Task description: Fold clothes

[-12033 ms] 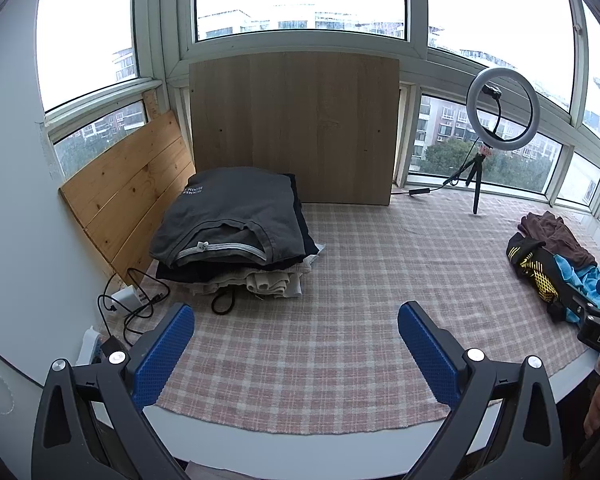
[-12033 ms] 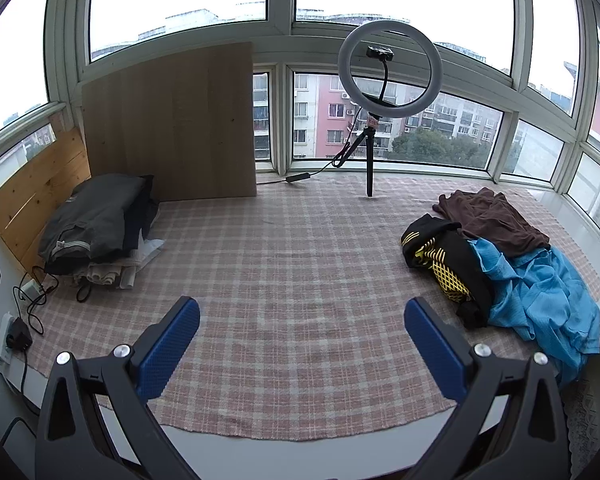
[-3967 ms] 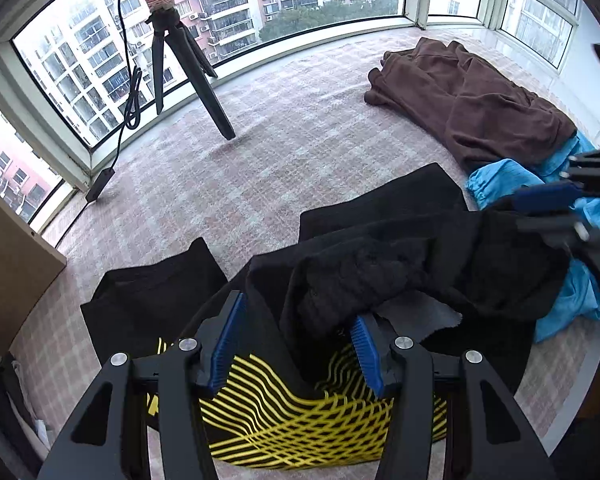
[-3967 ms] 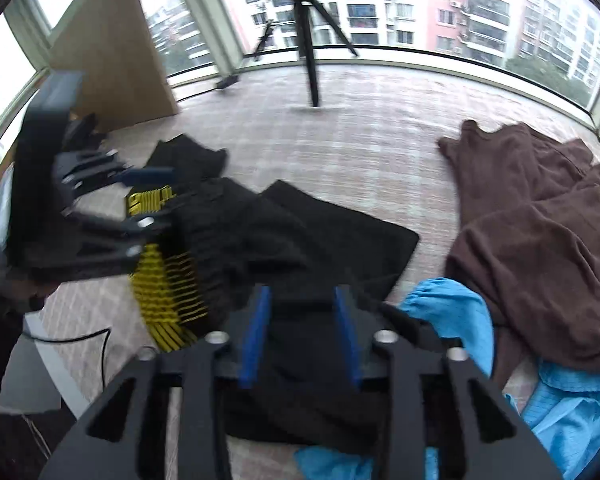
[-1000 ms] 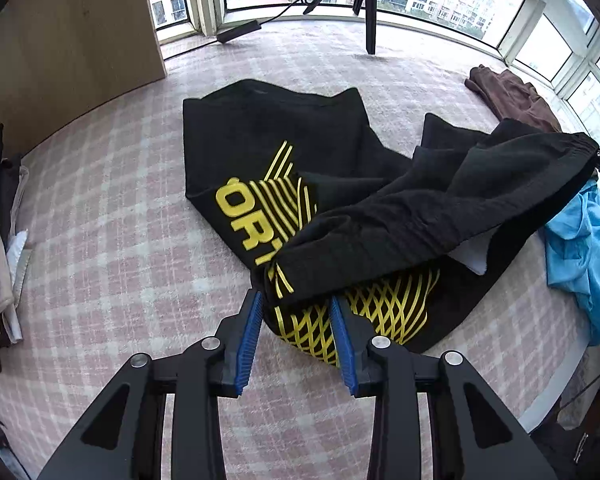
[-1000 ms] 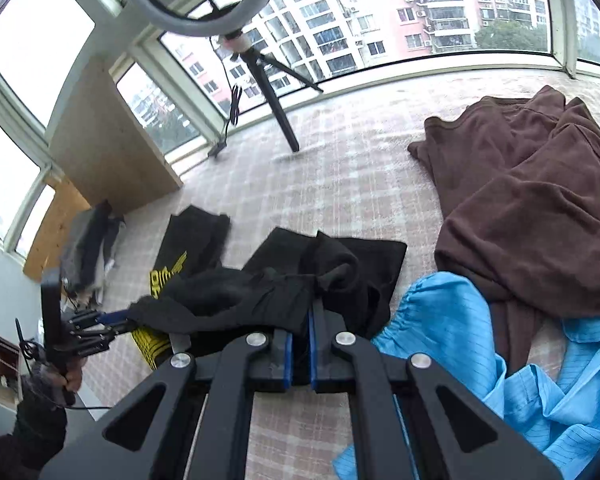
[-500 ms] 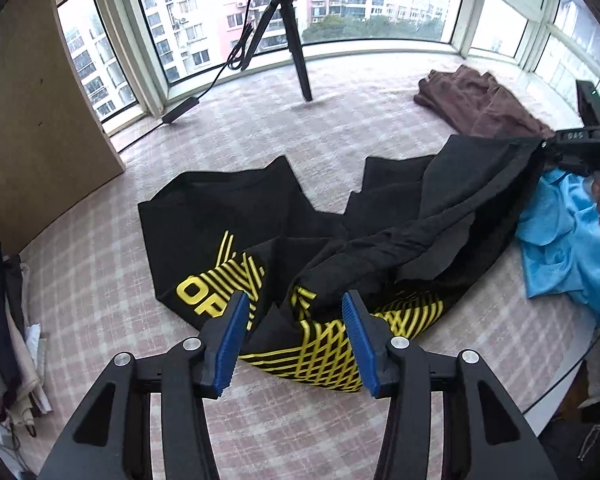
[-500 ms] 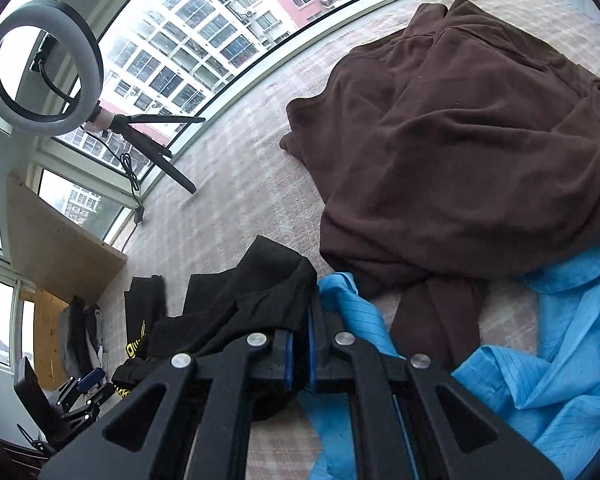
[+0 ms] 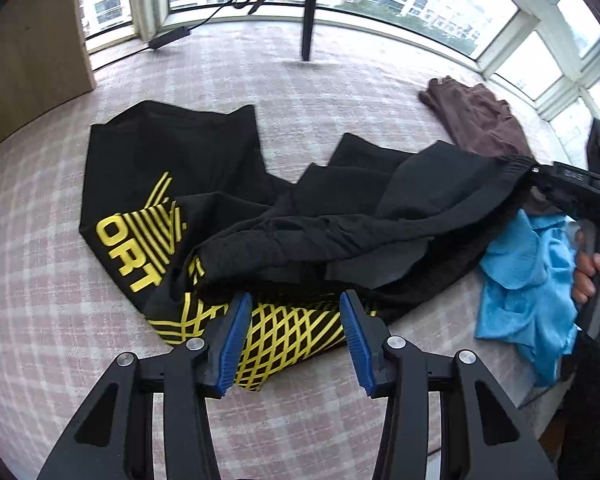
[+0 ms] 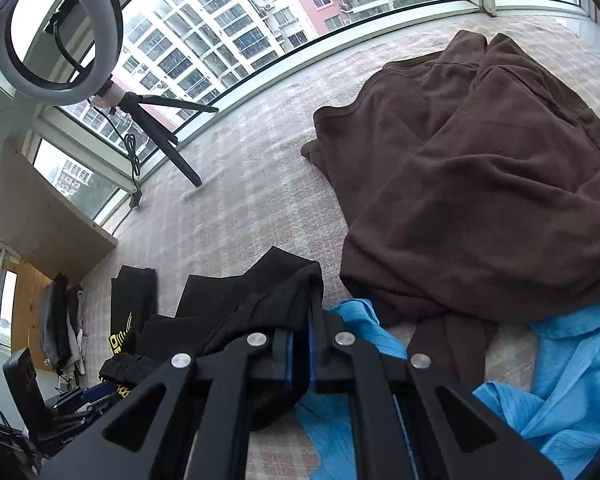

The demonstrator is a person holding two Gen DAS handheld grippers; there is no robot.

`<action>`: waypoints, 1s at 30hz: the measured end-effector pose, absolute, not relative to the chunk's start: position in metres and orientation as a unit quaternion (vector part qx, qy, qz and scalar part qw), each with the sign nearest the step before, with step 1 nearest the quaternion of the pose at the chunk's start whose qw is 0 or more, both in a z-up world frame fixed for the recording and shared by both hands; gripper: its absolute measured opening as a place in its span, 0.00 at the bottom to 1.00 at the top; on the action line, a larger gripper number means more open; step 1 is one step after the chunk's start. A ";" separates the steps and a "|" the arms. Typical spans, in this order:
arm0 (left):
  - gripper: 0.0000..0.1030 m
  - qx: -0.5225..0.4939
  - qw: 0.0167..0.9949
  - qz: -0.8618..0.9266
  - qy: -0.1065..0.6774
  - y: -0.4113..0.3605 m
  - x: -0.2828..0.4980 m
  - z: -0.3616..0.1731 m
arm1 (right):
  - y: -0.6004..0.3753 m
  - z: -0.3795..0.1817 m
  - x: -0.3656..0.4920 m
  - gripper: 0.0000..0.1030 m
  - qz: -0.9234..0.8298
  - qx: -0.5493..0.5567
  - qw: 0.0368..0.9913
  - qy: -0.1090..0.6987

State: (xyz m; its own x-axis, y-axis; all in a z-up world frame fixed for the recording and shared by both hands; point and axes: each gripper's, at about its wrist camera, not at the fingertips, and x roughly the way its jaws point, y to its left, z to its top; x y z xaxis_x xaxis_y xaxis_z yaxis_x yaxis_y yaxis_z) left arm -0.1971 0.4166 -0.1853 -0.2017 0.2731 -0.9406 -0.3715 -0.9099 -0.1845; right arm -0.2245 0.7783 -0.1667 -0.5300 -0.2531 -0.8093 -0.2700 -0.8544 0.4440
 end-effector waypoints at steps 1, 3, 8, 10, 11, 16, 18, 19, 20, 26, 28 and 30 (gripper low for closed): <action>0.42 -0.596 0.197 0.777 0.046 0.412 -0.198 -0.187 | 0.779 -0.166 -0.224 0.05 0.832 -0.485 0.004 0.270; 0.42 -0.590 0.177 0.786 0.055 0.401 -0.200 -0.187 | 0.783 -0.167 -0.222 0.05 0.831 -0.485 0.004 0.273; 0.43 -0.586 0.168 0.791 0.053 0.387 -0.204 -0.187 | 0.785 -0.172 -0.219 0.05 0.827 -0.488 0.003 0.277; 0.43 -0.581 0.175 0.793 0.061 0.390 -0.206 -0.188 | 0.784 -0.172 -0.219 0.05 0.827 -0.490 0.001 0.274; 0.43 -0.576 0.177 0.795 0.069 0.392 -0.208 -0.188 | 0.783 -0.172 -0.219 0.05 0.828 -0.491 0.000 0.272; 0.33 -0.560 0.182 0.802 0.096 0.400 -0.221 -0.188 | 0.778 -0.167 -0.215 0.05 0.832 -0.494 -0.002 0.252; 0.33 -0.561 0.186 0.800 0.102 0.401 -0.227 -0.187 | 0.776 -0.166 -0.212 0.05 0.834 -0.496 -0.003 0.242; 0.33 -0.559 0.189 0.800 0.105 0.401 -0.229 -0.186 | 0.775 -0.165 -0.210 0.05 0.834 -0.497 -0.002 0.240; 0.33 -0.557 0.197 0.799 0.110 0.403 -0.230 -0.186 | 0.774 -0.163 -0.207 0.05 0.834 -0.496 0.000 0.240; 0.03 -0.554 0.256 0.787 0.094 0.400 -0.229 -0.181 | 0.766 -0.149 -0.186 0.05 0.839 -0.484 0.011 0.248; 0.03 -0.541 0.277 0.791 0.073 0.384 -0.223 -0.159 | 0.757 -0.135 -0.172 0.05 0.846 -0.472 0.012 0.246; 0.03 -0.519 0.297 0.799 0.065 0.362 -0.213 -0.129 | 0.746 -0.116 -0.157 0.05 0.854 -0.458 0.013 0.246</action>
